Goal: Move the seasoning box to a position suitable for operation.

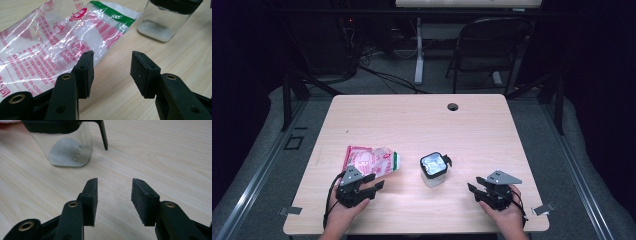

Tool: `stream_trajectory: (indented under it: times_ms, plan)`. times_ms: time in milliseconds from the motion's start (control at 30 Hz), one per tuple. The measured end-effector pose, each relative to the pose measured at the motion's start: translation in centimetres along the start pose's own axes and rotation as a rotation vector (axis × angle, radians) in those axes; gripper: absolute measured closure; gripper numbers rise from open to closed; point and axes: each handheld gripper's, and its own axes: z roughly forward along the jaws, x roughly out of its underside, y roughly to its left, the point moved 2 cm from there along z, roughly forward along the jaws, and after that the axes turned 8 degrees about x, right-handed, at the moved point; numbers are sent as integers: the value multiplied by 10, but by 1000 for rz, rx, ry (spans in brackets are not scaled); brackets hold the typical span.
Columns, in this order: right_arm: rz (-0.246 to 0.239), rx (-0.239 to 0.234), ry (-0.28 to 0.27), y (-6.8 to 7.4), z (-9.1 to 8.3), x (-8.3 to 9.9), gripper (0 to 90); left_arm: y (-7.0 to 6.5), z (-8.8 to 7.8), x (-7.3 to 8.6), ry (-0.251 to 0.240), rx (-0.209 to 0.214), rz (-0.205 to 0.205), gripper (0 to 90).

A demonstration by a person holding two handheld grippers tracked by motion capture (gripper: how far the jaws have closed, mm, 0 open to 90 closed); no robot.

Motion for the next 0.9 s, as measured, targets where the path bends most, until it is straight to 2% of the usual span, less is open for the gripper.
stream_trajectory:
  times_ms: [33, 67, 133, 233, 333, 400, 667, 800, 900]
  plan:
    - [0, 0, 0, 0, 0, 0, 565, 0, 0, 0, 0, 0, 0, 533]
    - [-28, -9, 15, 3, 3, 0, 566, -1, 1, -1, 1, -7, 15, 528]
    - [-46, -12, 20, 6, 5, 1, 567, -3, 4, -2, 11, -13, 29, 531]
    - [-35, -28, 24, 9, 6, 0, 572, -5, 4, -1, 6, 4, 35, 584]
    - [-25, -27, 21, 9, 7, -2, 583, -7, 5, 3, 4, 24, 19, 616]
    - [-2, -32, 12, 7, 9, -8, 599, -9, 4, 6, 11, 22, 30, 625]
    - [15, -57, 3, 8, 15, -14, 645, -13, 0, 9, 12, 11, 28, 642]
    - [-13, -58, 7, 12, 16, -15, 650, -17, -1, 9, 0, 3, 26, 649]
    - [-31, -62, -1, 15, 15, -18, 649, -21, 1, 9, 5, -2, 50, 662]
